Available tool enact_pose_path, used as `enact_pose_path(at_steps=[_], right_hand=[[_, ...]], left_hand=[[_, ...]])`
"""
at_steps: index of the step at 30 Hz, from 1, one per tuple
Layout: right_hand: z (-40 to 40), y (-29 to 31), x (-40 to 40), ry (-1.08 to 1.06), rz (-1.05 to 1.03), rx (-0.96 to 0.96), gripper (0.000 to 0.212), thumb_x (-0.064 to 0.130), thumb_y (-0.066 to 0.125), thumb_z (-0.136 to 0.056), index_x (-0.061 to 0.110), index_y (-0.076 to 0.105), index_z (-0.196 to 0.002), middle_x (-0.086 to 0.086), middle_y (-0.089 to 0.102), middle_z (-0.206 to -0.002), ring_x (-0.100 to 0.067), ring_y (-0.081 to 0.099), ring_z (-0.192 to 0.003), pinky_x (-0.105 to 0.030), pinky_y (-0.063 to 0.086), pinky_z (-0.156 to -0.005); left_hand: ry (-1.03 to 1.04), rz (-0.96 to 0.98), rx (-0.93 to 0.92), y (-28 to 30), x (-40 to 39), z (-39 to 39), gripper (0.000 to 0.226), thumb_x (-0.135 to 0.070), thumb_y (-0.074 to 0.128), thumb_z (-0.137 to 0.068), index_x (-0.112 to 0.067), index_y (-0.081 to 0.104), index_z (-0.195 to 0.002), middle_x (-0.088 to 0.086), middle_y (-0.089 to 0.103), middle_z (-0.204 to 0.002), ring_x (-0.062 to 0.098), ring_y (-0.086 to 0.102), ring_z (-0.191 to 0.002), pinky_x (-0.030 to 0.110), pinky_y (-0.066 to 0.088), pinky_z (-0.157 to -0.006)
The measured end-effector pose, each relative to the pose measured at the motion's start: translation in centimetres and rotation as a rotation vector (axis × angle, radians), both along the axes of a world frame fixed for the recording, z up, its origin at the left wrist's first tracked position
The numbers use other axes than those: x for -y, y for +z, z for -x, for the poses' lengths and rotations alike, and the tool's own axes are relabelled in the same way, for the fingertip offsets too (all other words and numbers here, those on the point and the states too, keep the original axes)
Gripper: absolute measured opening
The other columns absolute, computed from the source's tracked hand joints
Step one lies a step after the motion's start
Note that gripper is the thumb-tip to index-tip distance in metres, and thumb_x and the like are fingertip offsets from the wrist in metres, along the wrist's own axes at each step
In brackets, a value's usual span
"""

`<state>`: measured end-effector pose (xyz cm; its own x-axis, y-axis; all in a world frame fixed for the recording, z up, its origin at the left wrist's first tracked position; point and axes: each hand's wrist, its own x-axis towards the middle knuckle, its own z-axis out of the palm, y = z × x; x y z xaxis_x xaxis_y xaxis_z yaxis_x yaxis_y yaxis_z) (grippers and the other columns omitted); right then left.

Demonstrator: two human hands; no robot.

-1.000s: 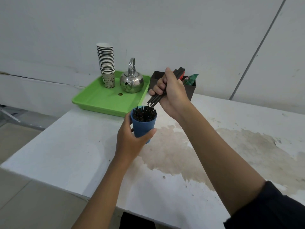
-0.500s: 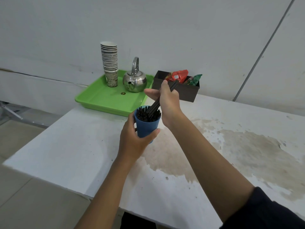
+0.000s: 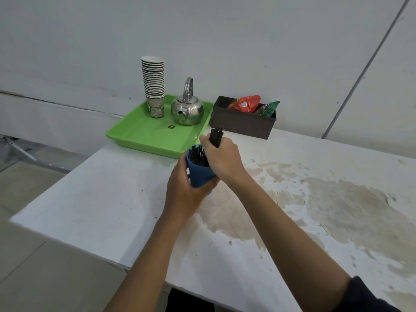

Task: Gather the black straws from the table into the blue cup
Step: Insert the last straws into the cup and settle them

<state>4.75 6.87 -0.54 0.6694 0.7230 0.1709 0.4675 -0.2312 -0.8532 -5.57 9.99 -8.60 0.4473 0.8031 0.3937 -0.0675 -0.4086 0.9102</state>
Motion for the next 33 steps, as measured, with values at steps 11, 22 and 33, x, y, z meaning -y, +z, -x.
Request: enact_pose_path(at_steps=[11, 22, 33], right_hand=[[-0.1, 0.1, 1.5, 0.111, 0.063, -0.011, 0.076, 0.086, 0.046, -0.072, 0.014, 0.059, -0.091, 0.003, 0.068, -0.082, -0.014, 0.064, -0.08, -0.038, 0.053, -0.079], [-0.7, 0.0, 1.2, 0.158, 0.062, -0.32, 0.078, 0.072, 0.019, -0.092, 0.023, 0.043, -0.147, -0.005, 0.048, -0.148, -0.015, 0.047, -0.123, -0.027, 0.028, -0.093], [-1.5, 0.0, 2.8, 0.162, -0.22, -0.089, 0.047, 0.038, 0.031, -0.106, 0.024, 0.04, -0.151, 0.01, 0.04, -0.155, 0.011, 0.032, -0.131, 0.003, 0.025, -0.097]], left_hand=[[0.016, -0.036, -0.045, 0.4, 0.1, 0.1, 0.069, -0.056, 0.08, -0.066, -0.073, 0.036, -0.117, -0.048, 0.055, -0.112, -0.018, 0.056, -0.106, 0.007, 0.051, -0.072], [0.033, -0.029, -0.044, -0.1, 0.0, -0.1, 0.072, -0.056, 0.083, -0.065, -0.063, 0.041, -0.123, -0.036, 0.06, -0.118, -0.003, 0.061, -0.112, 0.018, 0.059, -0.079], [0.04, -0.047, -0.042, -0.3, -0.2, -0.1, 0.073, -0.054, 0.086, -0.066, -0.068, 0.039, -0.12, -0.041, 0.059, -0.115, -0.009, 0.06, -0.109, 0.011, 0.055, -0.073]])
